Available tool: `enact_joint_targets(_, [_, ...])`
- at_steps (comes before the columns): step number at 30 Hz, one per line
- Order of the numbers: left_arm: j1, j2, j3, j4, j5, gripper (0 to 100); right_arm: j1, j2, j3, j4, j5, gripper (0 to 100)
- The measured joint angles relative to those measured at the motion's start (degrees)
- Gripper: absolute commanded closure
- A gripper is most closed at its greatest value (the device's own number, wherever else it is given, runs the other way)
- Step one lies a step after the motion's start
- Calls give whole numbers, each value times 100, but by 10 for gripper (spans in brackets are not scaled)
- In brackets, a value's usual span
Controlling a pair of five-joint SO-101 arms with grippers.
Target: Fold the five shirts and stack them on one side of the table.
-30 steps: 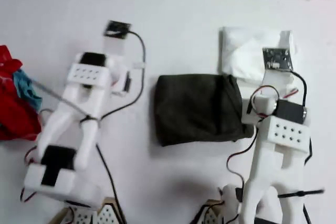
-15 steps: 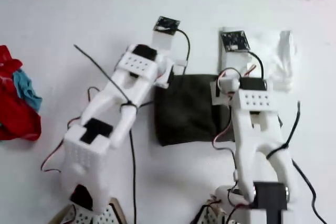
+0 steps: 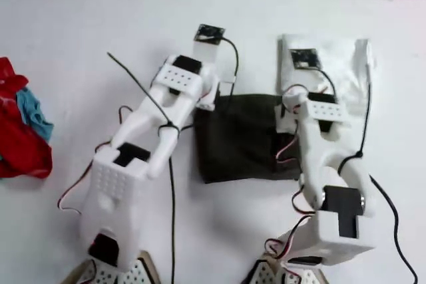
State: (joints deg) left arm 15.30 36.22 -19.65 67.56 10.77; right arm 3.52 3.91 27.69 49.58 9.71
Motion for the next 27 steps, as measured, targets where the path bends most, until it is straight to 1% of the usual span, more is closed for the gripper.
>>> enact_joint_targets(3, [-158,62,0,141,0,894,325,0,0,-53,308,980])
enact_joint_targets(6, [-316,123,-9,193,0,894,475,0,0,-35,501,980])
enact_joint_targets(10, [-475,158,-79,352,0,894,510,-79,0,237,554,980])
enact_joint_targets(14, [-527,167,-220,633,0,894,492,-580,-44,299,554,980])
enact_joint_targets(18, [-536,167,-413,879,0,894,149,-809,-369,229,527,980])
enact_joint_targets(21, [-536,167,-457,905,0,894,-149,-712,-835,229,229,980])
enact_joint_targets(27, [-378,167,-457,905,0,894,-563,642,-2048,308,62,980])
